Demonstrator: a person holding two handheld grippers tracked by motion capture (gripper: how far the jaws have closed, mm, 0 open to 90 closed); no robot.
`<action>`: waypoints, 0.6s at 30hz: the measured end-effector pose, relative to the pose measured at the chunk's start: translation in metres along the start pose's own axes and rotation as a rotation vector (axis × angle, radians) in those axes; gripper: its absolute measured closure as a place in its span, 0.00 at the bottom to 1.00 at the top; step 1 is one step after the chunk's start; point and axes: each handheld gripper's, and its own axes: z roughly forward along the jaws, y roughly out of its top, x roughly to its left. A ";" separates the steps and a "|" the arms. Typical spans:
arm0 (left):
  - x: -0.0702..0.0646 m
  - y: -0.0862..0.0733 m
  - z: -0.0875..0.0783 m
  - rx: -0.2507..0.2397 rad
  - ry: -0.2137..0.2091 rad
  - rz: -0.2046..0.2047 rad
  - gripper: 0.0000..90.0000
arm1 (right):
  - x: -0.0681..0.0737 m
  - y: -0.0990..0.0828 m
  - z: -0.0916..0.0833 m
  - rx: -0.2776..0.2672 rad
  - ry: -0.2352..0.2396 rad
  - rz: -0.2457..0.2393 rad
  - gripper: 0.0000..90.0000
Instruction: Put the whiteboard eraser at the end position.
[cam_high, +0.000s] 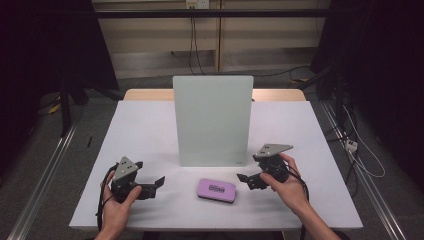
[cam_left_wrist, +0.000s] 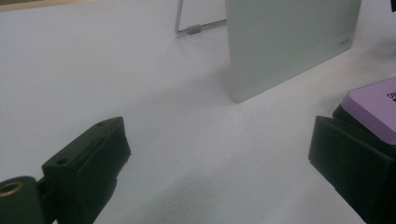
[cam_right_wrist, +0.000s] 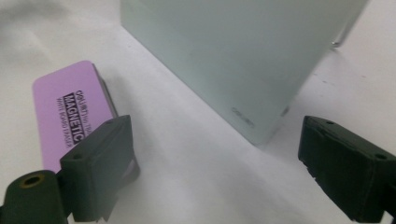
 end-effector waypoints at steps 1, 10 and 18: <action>0.000 0.000 0.000 0.002 0.000 0.001 0.05 | -0.002 -0.001 -0.002 -0.007 -0.005 0.009 0.12; 0.001 0.000 0.000 0.002 0.008 0.000 0.05 | -0.010 -0.016 -0.015 -0.039 -0.062 0.039 0.12; 0.002 0.000 -0.001 -0.003 0.027 -0.006 0.05 | -0.019 -0.028 -0.031 -0.082 -0.110 0.080 0.12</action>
